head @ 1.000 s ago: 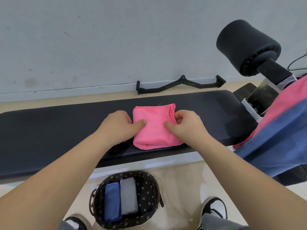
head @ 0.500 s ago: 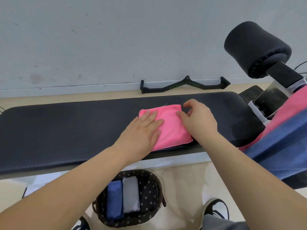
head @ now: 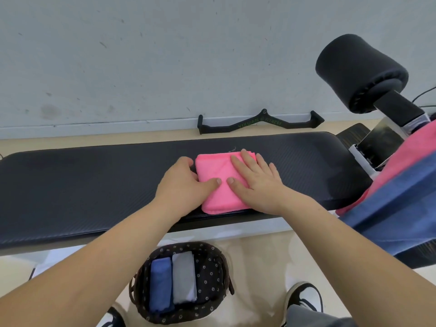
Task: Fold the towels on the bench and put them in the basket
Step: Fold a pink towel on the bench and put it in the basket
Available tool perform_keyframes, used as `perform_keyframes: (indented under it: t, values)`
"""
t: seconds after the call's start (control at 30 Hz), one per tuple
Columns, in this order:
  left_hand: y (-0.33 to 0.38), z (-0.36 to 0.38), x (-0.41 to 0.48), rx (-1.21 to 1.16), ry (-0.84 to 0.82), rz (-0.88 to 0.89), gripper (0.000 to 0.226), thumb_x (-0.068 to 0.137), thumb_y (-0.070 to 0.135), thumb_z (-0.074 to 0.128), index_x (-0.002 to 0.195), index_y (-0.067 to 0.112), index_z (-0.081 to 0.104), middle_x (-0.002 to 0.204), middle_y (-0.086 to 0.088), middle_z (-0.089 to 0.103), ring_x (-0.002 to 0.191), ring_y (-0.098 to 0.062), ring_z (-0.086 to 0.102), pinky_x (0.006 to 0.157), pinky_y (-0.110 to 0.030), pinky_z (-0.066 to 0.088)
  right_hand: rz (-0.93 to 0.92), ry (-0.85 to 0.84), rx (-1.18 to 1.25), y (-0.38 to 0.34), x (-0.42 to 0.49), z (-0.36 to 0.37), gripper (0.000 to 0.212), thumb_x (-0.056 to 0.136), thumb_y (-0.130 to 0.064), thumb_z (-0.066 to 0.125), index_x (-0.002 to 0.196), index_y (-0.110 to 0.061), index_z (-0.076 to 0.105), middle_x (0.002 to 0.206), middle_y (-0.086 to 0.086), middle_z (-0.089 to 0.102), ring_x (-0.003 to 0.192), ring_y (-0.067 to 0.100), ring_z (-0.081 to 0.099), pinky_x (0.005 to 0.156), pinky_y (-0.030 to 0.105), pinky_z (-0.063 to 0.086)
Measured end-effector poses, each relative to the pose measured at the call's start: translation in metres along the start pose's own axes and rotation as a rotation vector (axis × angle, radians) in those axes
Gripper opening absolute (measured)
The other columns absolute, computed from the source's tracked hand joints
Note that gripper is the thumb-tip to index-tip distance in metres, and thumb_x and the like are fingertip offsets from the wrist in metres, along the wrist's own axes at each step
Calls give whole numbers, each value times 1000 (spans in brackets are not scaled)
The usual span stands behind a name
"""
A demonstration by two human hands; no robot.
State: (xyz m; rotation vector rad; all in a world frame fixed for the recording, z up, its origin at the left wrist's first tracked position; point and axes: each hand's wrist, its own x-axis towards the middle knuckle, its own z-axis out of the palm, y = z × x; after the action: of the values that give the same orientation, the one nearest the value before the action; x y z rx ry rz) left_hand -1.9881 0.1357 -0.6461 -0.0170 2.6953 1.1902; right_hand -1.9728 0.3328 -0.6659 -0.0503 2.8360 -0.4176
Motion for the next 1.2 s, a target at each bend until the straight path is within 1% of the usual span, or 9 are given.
perform_keyframes:
  t: [0.13, 0.27, 0.53, 0.6, 0.73, 0.83, 0.93, 1.07, 1.2]
  values:
    - [14, -6, 0, -298, -115, -134, 9, 87, 14, 78, 89, 8, 72, 88, -9, 76, 73, -16, 70, 61, -27, 58, 1, -36, -14, -5, -9, -11, 89, 90, -79, 39, 163, -39, 6, 172, -11, -7, 157, 22, -18, 123, 59, -11]
    - [19, -22, 5, -444, -120, -232, 11, 88, 12, 69, 95, 4, 71, 85, -13, 75, 65, -22, 68, 56, -29, 54, -29, -40, -21, -14, -14, -12, 119, 57, -93, 31, 162, -40, 12, 166, -6, 12, 154, 22, 0, 124, 59, -2]
    - [22, -18, -6, -433, -102, -114, 20, 90, 22, 70, 108, 19, 63, 94, -3, 71, 70, -14, 70, 42, -21, 47, 13, -57, 42, -19, -9, 8, 126, 49, -97, 41, 157, -54, -7, 171, -3, -11, 156, 24, -18, 124, 54, -11]
    - [28, -10, -10, -372, -146, -65, 24, 86, 25, 73, 107, 25, 61, 92, 1, 69, 72, -11, 71, 45, -20, 48, 13, -54, 68, -19, -10, 8, 130, 44, -99, 41, 157, -53, -4, 171, -2, -12, 156, 24, -21, 124, 54, -12]
    - [40, 5, -13, -68, -106, 111, 25, 85, 28, 70, 103, 32, 53, 90, 8, 67, 82, -7, 67, 75, -30, 58, -7, -29, 122, -18, -13, 5, 136, 39, -98, 45, 159, -47, 5, 172, -1, -8, 157, 24, -16, 126, 51, -10]
    - [53, 11, -16, 110, -95, 211, 13, 89, 21, 62, 101, 23, 58, 86, 5, 70, 78, -4, 65, 71, -23, 53, -52, -4, 180, -9, -20, -8, 120, 43, -90, 61, 153, -51, 30, 168, 2, 10, 156, 26, 3, 126, 45, 10]
    - [59, 19, -17, 237, -71, 304, 10, 93, 20, 58, 97, 15, 64, 89, -1, 70, 82, -20, 68, 73, -38, 57, -36, 28, 286, 9, -27, -26, 76, 71, -55, 82, 140, -51, 50, 146, -2, 31, 140, 23, 23, 117, 38, 27]
    - [60, 30, -13, 286, -39, 376, 7, 86, 16, 55, 85, 19, 62, 85, 3, 67, 77, -20, 65, 70, -43, 58, -26, 91, 114, 19, -28, -20, 59, 82, -60, 72, 137, -54, 50, 130, -6, 37, 128, 22, 30, 109, 41, 26]
    - [63, 39, -12, 396, -125, 363, 17, 96, 26, 57, 82, 21, 49, 83, 0, 56, 68, -20, 60, 55, -30, 48, 1, 138, 171, 20, -27, -17, 54, 72, -62, 68, 124, -52, 59, 121, -9, 39, 112, 15, 28, 101, 37, 26]
